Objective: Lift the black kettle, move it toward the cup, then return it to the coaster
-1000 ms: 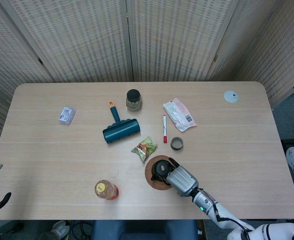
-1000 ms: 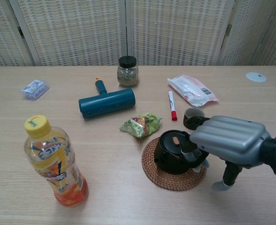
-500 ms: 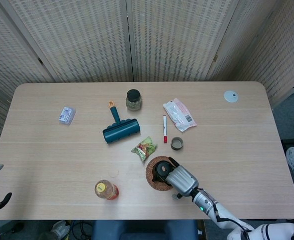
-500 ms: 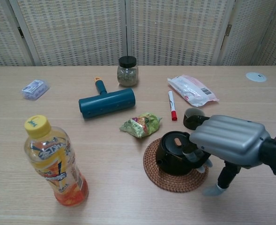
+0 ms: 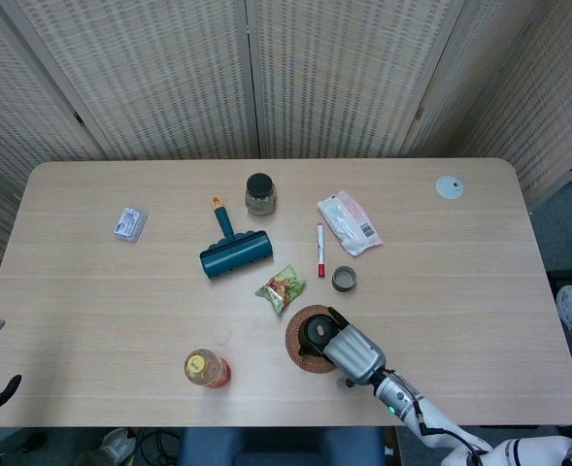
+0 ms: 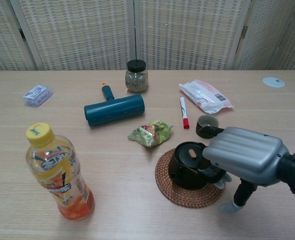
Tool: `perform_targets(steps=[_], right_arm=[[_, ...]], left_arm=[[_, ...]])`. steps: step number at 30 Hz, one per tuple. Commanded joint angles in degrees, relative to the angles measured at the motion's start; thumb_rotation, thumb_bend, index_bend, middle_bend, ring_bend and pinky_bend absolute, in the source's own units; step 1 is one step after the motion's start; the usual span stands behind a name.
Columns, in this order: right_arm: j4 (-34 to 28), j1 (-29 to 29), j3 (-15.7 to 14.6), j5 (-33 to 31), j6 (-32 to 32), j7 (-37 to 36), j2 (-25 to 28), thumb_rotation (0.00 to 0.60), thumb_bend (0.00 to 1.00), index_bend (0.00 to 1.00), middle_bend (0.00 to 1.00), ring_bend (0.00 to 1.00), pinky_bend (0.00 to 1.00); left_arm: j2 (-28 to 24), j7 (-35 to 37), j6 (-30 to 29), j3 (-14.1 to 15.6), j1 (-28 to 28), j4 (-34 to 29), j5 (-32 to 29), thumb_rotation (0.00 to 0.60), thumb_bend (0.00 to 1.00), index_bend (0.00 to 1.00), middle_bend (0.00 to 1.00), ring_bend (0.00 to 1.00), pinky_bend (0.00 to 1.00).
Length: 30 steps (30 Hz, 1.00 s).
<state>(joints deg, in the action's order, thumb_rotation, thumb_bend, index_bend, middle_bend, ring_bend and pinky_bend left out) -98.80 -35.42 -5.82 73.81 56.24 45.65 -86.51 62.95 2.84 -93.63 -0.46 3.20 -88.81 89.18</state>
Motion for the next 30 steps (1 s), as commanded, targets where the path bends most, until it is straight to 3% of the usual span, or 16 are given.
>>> perform_targets(steps=[1,17,30], right_arm=[[0.1,0.3,-0.4,0.7,0.4,0.4,0.0,0.445,0.00,0.64,0.66,0.50,0.00],[2.4,2.8,-1.8,4.6,2.6,-2.0,-0.8,0.460,0.00,0.65,0.67,0.55,0.00],[2.0,2.5,0.5,2.8,0.8,-2.6,-1.1,0.580,0.00,0.77,0.78,0.69,0.00]], left_arm=[[0.1,0.1,0.1,0.0,0.0,0.1,-0.1,0.600,0.24,0.15,0.02,0.07,0.01],[0.5,0.2,0.7,0.0,-0.3,0.7,-0.2,0.600,0.24,0.15,0.02,0.07,0.01],[0.5,0.1,0.9,0.0,-0.3,0.8,-0.4,0.600,0.24,0.15,0.02,0.07,0.01]])
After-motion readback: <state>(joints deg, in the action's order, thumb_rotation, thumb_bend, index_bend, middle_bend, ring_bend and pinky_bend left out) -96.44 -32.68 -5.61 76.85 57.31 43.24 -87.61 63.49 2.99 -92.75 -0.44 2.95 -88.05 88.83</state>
